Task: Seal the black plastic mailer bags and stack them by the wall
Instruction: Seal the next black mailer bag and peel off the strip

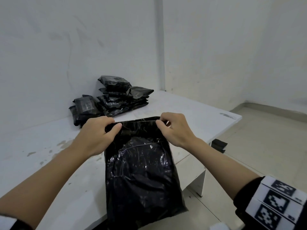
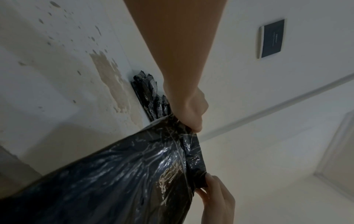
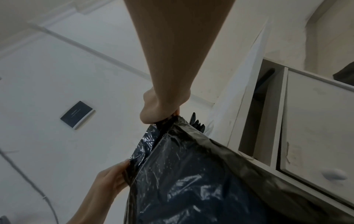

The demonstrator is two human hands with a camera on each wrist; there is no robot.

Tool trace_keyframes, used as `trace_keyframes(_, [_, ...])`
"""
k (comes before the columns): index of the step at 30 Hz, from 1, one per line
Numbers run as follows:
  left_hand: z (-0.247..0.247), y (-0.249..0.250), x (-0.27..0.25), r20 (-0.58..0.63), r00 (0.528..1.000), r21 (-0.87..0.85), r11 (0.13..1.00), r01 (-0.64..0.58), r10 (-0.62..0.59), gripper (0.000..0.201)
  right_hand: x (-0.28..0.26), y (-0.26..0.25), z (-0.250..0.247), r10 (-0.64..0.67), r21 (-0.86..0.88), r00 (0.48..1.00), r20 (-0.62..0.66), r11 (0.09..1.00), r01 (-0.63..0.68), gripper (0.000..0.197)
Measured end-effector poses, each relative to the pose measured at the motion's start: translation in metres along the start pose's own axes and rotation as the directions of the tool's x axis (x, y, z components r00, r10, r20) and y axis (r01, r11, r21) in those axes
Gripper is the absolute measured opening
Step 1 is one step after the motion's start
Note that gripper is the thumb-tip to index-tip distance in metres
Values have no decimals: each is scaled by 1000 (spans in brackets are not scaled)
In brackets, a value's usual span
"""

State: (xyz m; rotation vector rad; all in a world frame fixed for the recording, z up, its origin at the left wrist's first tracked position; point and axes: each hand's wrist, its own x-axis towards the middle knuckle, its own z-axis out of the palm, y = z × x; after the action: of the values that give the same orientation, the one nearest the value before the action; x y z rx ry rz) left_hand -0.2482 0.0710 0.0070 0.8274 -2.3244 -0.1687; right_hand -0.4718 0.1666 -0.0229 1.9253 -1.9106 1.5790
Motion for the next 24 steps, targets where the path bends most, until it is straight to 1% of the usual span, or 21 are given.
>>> trace_keyframes(3, [-4,-9,4,-36,999,-67,998,8,-11,26,10,1,2,-21,68,1000,3,997,21,29])
trace_keyframes(4, [-6,-13,6,-45,998,-99,995,28,-32,15,14,0,2,-24,90,1000,-1,996,24,27])
trace_keyframes(6, [-11,-22,11,-41,996,-203,976,72,-82,3,23,-2,2,-52,106,999,-13,993,54,22])
trace_keyframes(9, [-16,-35,21,-30,993,-331,939,96,-112,7,41,-5,3,-108,90,993,-44,990,112,14])
trace_keyframes(11, [-18,-41,28,-54,990,-417,903,97,-131,8,52,-5,5,-133,72,989,-65,988,138,10])
trace_keyframes(14, [-20,-44,37,-103,979,-600,796,80,-175,12,63,-4,10,-113,120,989,-100,985,125,3])
trace_keyframes(16, [-19,-45,43,-126,971,-689,722,61,-202,15,69,-4,14,-92,163,987,-130,980,113,8])
trace_keyframes(18, [-18,-47,47,-138,967,-739,672,44,-215,15,73,-4,17,-71,198,986,-148,975,100,12])
trace_keyframes(20, [-16,-53,49,-134,966,-752,657,46,-222,13,75,-3,19,-57,235,989,-139,968,89,11])
trace_keyframes(22, [-17,-57,49,-103,968,-754,653,75,-230,12,77,-1,22,-53,266,994,-98,961,77,7])
trace_keyframes(24, [-18,-59,49,-79,966,-759,642,103,-248,9,78,-1,24,-22,352,999,-28,935,30,11])
